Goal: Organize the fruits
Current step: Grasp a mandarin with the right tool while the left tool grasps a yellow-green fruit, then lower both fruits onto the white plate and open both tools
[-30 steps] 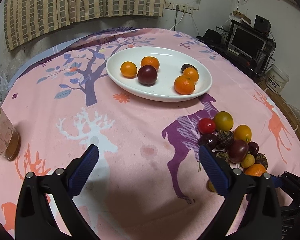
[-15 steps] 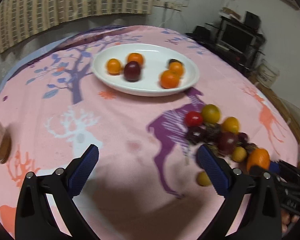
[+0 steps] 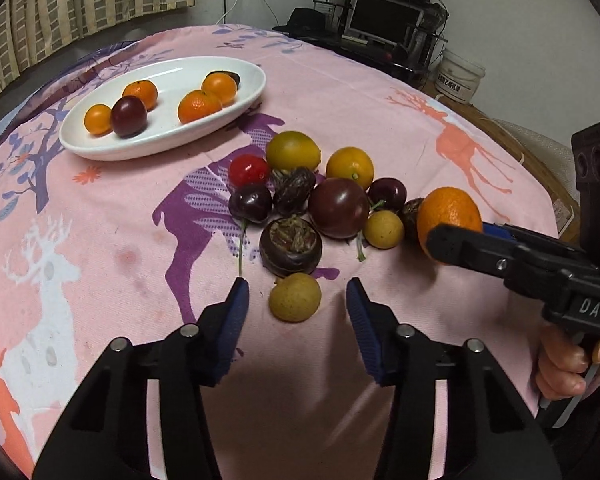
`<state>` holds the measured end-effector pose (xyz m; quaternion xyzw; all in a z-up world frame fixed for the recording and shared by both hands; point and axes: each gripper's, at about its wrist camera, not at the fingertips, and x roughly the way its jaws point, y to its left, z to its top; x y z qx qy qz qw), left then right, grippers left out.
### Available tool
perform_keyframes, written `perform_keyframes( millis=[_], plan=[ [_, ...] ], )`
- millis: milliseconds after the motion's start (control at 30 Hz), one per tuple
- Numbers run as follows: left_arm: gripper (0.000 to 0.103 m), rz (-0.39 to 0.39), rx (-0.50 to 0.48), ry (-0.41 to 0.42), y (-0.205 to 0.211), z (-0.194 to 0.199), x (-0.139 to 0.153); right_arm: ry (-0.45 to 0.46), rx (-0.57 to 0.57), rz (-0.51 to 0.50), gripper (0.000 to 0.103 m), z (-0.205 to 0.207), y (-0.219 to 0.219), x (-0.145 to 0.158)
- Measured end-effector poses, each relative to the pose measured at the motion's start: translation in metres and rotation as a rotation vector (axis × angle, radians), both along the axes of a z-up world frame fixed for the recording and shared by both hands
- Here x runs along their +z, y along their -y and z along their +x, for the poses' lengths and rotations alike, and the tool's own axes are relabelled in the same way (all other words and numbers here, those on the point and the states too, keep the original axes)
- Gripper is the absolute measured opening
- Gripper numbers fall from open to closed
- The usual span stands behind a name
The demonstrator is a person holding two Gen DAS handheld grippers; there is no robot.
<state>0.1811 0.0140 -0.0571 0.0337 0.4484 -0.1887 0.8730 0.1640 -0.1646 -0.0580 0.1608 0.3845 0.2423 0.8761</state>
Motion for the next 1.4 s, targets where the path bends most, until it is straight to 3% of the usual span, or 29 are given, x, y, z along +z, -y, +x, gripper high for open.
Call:
perform_keyframes(
  millis=[400, 633, 833, 933, 1100, 1233, 1400],
  plan=[
    [0.026, 0.009, 0.012, -0.006, -0.001, 0.002, -0.004, -0.008, 0.014, 0.016, 0.043, 0.002, 0.001, -0.001],
    [0.026, 0.012, 0.008, -0.005, -0.004, 0.000, -0.002, -0.012, 0.020, 0.023, 0.043, 0.000, 0.001, -0.001],
    [0.026, -0.077, 0.055, 0.023, -0.028, 0.006, 0.022, 0.022, 0.069, -0.042, 0.043, 0.006, -0.013, 0.011],
    [0.026, -0.092, 0.107, 0.056, -0.045, 0.023, 0.039, 0.060, 0.089, -0.028, 0.043, 0.026, -0.021, 0.030],
    [0.026, -0.099, 0.218, 0.131, -0.073, 0.072, 0.067, 0.154, 0.102, -0.086, 0.043, 0.082, -0.047, 0.065],
    [0.026, -0.107, 0.302, 0.150, -0.091, 0.114, 0.071, 0.142, 0.136, -0.128, 0.043, 0.140, -0.074, 0.073],
    [0.026, -0.055, 0.359, 0.160, -0.099, 0.156, 0.065, 0.099, 0.162, -0.193, 0.043, 0.197, -0.111, 0.061]
  ],
)
